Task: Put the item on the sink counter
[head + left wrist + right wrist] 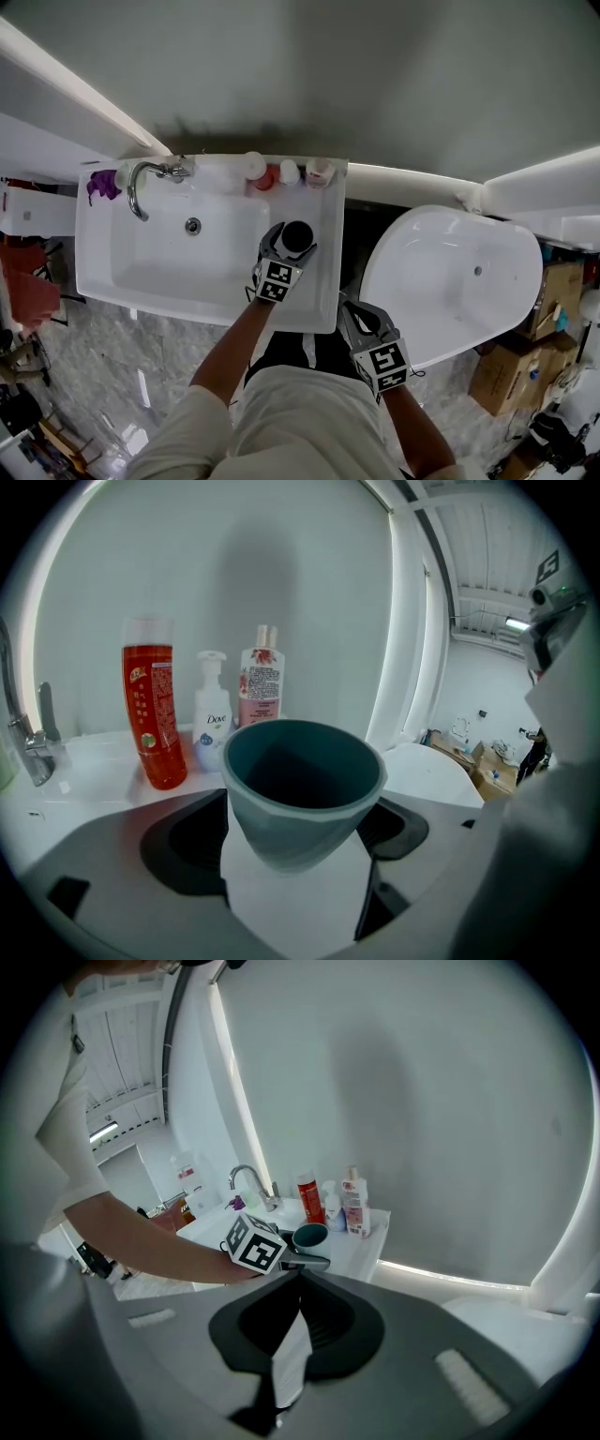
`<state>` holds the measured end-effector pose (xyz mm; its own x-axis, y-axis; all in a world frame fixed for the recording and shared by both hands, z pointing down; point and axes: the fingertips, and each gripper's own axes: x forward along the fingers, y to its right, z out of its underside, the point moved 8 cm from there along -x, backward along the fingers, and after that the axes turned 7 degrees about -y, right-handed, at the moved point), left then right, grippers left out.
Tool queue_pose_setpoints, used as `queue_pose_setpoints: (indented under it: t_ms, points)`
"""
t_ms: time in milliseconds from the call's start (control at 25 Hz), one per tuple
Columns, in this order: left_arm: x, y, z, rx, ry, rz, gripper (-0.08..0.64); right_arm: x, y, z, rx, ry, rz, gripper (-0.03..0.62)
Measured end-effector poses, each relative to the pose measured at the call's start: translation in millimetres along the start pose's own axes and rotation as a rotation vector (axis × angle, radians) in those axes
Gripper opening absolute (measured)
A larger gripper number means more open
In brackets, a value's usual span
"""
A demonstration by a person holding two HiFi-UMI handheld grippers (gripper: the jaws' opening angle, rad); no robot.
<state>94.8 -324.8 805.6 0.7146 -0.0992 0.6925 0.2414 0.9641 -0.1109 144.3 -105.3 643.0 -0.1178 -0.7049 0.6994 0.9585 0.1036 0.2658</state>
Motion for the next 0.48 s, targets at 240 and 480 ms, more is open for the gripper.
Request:
queue_pose_setpoints:
  t_ms: [240, 480]
  points:
    - [-6.4, 0.3, -0.7, 0.002, -0.005, 0.025, 0.433, -1.2, -7.9, -6.8, -0.025, 0.009, 0.004, 0.011]
    - [-33.6, -1.5, -11.1, 0.035, 0.024, 0.033, 0.437, -5.1, -15.8, -23.3, -0.049, 0.041, 0.021, 0.011]
